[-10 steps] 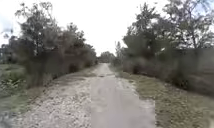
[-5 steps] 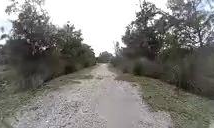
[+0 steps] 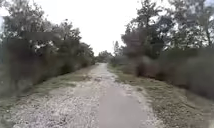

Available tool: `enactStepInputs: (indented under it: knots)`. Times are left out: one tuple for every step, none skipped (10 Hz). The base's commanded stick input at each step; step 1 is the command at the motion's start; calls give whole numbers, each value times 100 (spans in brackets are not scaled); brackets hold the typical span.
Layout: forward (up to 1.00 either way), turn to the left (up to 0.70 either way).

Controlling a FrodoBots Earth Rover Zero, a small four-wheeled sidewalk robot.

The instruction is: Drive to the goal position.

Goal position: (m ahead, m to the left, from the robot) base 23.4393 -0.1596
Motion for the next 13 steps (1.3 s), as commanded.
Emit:
enactStepInputs:
  knots:
    - [70,1]
    - [70,0]
    - [70,0]
    - [70,0]
    - [70,0]
    - [70,0]
    - [70,0]
    - [70,0]
    - [70,0]
    - [70,0]
    - [70,0]
    - [70,0]
    - [70,0]
